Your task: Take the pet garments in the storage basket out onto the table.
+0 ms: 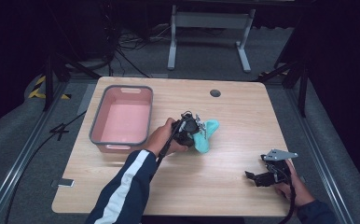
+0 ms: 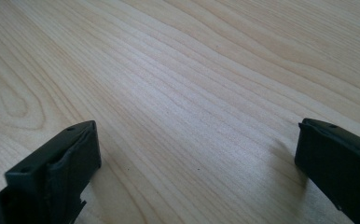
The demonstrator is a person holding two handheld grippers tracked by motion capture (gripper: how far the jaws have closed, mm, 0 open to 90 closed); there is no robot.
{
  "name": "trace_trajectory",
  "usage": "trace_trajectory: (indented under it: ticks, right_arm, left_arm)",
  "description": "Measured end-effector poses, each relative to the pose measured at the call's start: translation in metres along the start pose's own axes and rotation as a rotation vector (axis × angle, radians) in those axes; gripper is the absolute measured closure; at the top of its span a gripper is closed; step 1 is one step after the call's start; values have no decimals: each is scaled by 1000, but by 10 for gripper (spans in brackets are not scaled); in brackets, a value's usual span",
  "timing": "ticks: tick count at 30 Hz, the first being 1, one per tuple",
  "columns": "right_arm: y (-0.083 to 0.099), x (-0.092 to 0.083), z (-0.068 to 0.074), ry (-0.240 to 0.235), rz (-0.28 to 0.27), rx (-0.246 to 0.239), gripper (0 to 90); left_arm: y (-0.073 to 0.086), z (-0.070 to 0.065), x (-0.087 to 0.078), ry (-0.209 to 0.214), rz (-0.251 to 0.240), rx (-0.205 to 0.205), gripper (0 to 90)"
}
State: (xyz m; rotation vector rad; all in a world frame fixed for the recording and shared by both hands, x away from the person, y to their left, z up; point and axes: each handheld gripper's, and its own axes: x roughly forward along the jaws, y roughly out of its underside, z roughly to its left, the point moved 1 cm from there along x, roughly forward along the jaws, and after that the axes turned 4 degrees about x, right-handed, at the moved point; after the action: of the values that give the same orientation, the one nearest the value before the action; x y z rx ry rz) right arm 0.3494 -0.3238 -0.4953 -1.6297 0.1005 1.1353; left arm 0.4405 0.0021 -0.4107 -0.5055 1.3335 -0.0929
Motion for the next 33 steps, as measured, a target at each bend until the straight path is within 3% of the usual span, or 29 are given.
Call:
trace_trajectory:
  ticks: [8,13,16,24,33]
  right_arm:
    - [0,0,0,0,0,1,6]
    - [0,0,0,1,0,1,6]
    - [0,0,0,0,0,0,6]
    - [0,0,0,0,0,1,6]
    - [0,0,0,0,0,1,6]
  left_arm:
    - [2,1,20,15,3,-40,694]
    - [1,-3,28,31,-27,-52,664]
    - [-1,-5,30,42,-12,-40,630]
    - [-4,-12,32,66,-74,-72,401]
    - [-4,-13,20,42,-121,-59,266]
